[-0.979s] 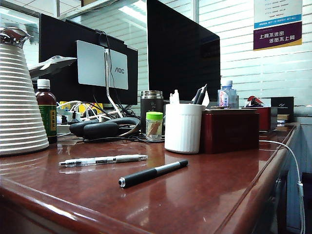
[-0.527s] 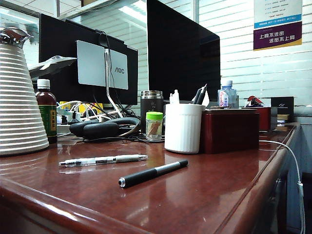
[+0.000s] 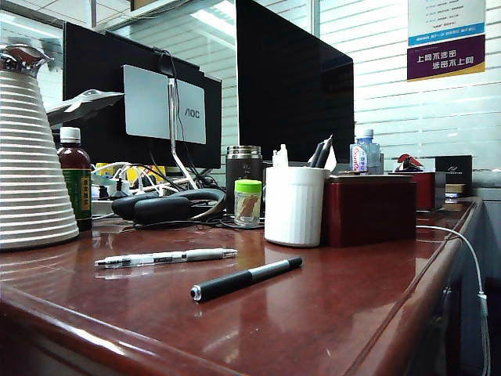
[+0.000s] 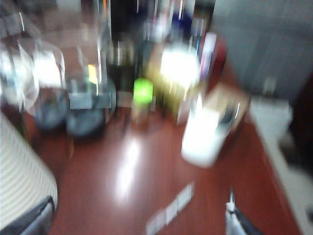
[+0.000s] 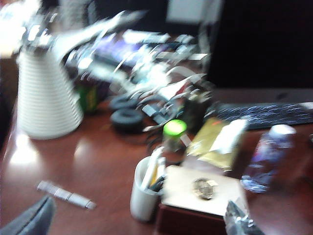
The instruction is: Pick up all the pens on the desk and put them into the pen holder one by one.
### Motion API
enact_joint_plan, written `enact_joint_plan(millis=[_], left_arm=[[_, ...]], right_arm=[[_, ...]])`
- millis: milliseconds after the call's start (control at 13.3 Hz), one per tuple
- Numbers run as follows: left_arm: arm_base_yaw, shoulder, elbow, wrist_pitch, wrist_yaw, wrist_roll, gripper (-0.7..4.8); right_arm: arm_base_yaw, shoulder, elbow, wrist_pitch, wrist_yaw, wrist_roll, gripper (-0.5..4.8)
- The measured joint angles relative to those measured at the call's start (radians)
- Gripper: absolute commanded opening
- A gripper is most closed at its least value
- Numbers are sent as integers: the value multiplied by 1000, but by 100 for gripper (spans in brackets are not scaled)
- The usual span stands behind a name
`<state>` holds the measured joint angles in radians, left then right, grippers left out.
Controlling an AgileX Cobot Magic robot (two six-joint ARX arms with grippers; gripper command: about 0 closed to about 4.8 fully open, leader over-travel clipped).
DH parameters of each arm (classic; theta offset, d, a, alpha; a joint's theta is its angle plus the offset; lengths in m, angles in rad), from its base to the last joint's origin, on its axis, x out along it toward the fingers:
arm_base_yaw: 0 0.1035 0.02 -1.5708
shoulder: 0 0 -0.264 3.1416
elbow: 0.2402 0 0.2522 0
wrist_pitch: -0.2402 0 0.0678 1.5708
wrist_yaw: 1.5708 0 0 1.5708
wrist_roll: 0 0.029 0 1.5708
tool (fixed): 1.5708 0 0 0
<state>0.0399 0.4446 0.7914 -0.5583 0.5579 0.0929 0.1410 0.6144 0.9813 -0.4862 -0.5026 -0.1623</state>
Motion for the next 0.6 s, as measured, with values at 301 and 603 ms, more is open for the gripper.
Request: enact_joint_plan(millis=[301, 603], left_arm=[[-157, 124, 0, -112, -108, 114, 479], [-476, 393, 0, -32, -407, 161, 479]], right_arm=[[191, 169, 0, 5, 68, -66, 472], [348, 316, 0, 26, 188, -101, 472]])
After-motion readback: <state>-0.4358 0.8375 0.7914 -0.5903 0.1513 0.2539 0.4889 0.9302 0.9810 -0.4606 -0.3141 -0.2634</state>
